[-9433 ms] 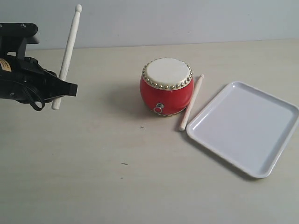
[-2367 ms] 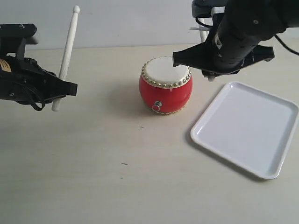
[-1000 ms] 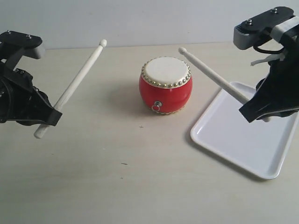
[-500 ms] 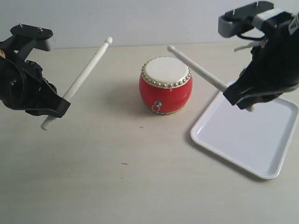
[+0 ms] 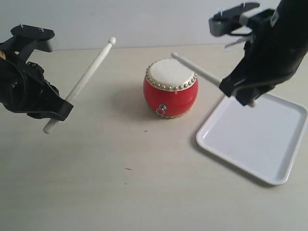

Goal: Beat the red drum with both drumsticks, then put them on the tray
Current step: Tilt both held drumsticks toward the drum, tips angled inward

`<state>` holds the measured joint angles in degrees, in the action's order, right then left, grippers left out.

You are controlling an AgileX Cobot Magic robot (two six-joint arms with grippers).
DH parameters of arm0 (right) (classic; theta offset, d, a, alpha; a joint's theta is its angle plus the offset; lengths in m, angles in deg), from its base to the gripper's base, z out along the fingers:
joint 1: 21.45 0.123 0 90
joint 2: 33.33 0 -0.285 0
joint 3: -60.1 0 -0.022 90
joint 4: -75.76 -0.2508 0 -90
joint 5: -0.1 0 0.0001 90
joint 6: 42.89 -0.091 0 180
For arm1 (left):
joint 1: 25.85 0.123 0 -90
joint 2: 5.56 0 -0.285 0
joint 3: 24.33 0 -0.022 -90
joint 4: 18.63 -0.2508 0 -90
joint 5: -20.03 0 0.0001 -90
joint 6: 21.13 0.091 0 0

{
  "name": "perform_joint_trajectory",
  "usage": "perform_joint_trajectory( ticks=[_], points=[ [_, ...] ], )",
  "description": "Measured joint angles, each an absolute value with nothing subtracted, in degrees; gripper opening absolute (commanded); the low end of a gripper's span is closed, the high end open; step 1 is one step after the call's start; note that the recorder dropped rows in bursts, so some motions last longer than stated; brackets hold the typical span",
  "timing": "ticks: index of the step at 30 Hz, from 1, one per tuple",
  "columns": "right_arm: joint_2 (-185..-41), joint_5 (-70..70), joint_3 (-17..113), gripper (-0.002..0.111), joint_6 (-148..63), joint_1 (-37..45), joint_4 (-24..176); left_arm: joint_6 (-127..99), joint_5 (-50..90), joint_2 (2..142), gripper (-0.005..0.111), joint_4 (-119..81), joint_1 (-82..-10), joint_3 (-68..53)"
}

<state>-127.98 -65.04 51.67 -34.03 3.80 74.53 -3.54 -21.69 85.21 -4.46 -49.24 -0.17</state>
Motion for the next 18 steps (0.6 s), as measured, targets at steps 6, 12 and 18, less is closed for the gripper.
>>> perform_joint_trajectory(
  ticks=[6, 12, 18],
  points=[
    [-122.24, -68.12, 55.27, 0.000, -35.18, 1.81, 78.47, -2.10, -30.10, 91.53, 0.000, -5.16, -52.04, -9.53],
    [-117.65, -67.19, 50.79, 0.000, -34.55, -4.11, 77.68, -2.10, -39.08, 98.04, 0.000, -6.67, -54.42, -21.91],
    [-117.27, -66.09, 49.35, 0.000, -32.79, -4.15, 74.03, -2.10, -40.28, 99.86, 0.000, -6.67, -55.20, -26.14]
  ],
)
